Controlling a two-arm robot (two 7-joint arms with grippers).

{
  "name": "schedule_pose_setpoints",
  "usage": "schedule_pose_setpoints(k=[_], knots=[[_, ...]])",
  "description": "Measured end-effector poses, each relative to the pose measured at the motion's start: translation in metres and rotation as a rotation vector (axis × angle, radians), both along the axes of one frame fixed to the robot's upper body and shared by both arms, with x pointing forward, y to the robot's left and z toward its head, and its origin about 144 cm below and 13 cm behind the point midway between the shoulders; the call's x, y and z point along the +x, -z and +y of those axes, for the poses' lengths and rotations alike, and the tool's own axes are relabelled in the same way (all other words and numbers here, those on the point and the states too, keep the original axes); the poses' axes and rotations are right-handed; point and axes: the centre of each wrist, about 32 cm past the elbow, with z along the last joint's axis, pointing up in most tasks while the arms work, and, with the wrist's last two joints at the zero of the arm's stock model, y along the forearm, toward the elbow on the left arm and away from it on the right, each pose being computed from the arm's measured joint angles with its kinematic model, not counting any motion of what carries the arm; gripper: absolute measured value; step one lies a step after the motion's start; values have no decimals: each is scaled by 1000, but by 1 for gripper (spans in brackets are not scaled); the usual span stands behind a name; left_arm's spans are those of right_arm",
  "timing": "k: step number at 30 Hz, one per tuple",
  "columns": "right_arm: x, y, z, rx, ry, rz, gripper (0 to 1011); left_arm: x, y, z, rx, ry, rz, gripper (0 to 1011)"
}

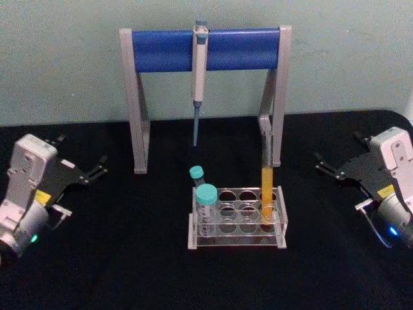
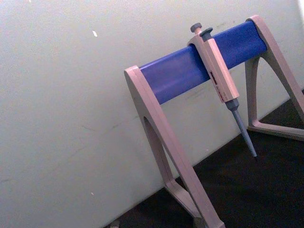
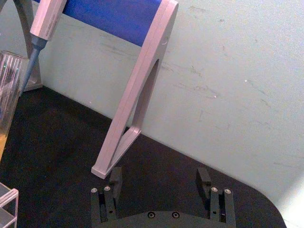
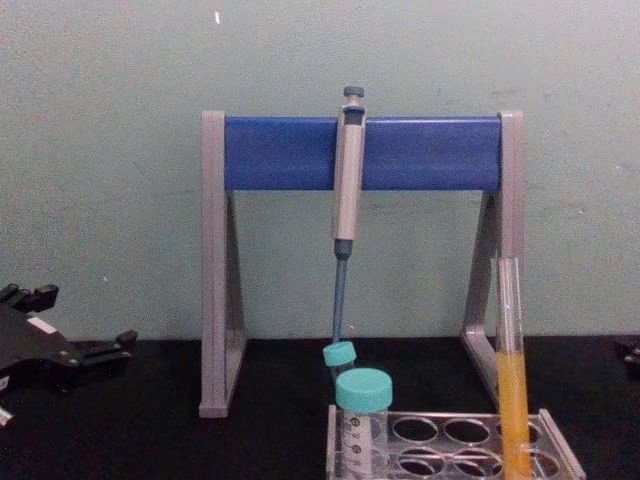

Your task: Pick up the test tube from the test tube rack, shake it, then place it back into the test tube rack.

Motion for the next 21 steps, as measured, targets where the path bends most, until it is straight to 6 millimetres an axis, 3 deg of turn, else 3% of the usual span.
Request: schedule_pose_setpoints(k=[21], knots=[[0,0,0,0,0,0,1000,0,0,0,0,0,0,1001]])
